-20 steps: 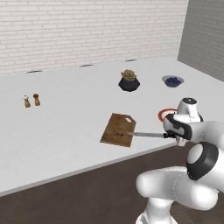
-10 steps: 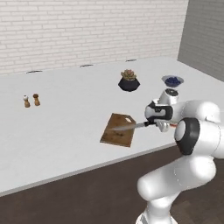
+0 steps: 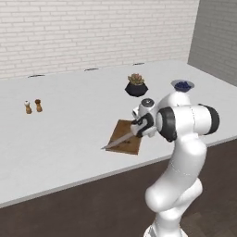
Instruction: Pick up the knife from the drawer and place it on the cutting board. Then place the meat from the plate to the cutting board.
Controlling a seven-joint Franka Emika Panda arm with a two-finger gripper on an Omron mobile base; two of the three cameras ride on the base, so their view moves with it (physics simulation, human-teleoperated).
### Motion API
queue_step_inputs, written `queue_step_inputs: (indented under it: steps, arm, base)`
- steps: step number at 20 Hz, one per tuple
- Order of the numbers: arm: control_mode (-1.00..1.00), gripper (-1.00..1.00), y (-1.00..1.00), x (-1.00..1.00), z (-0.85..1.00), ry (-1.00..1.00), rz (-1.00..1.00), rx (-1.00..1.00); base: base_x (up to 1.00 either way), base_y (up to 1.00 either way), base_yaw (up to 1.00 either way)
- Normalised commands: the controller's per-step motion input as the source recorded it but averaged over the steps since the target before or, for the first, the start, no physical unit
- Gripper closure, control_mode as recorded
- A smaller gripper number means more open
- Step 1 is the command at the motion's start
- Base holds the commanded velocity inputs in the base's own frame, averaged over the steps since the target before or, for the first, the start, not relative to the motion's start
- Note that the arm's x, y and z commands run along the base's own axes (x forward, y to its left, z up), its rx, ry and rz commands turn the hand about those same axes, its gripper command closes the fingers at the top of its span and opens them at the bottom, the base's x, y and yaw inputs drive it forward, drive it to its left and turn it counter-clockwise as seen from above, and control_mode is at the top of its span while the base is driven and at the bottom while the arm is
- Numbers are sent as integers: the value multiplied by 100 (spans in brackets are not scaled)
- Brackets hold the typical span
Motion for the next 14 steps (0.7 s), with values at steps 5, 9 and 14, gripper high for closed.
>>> queue_step_inputs:
  steps: [5,9,14]
  arm:
    - [-100,100,31,83,-28,-1,11,-17]
    - [-100,100,0,71,-1,0,2,-5]
    - [-100,100,-3,28,-27,-1,3,-2]
  base:
    - [0,0,0]
    - [0,0,0]
    - [0,0,0]
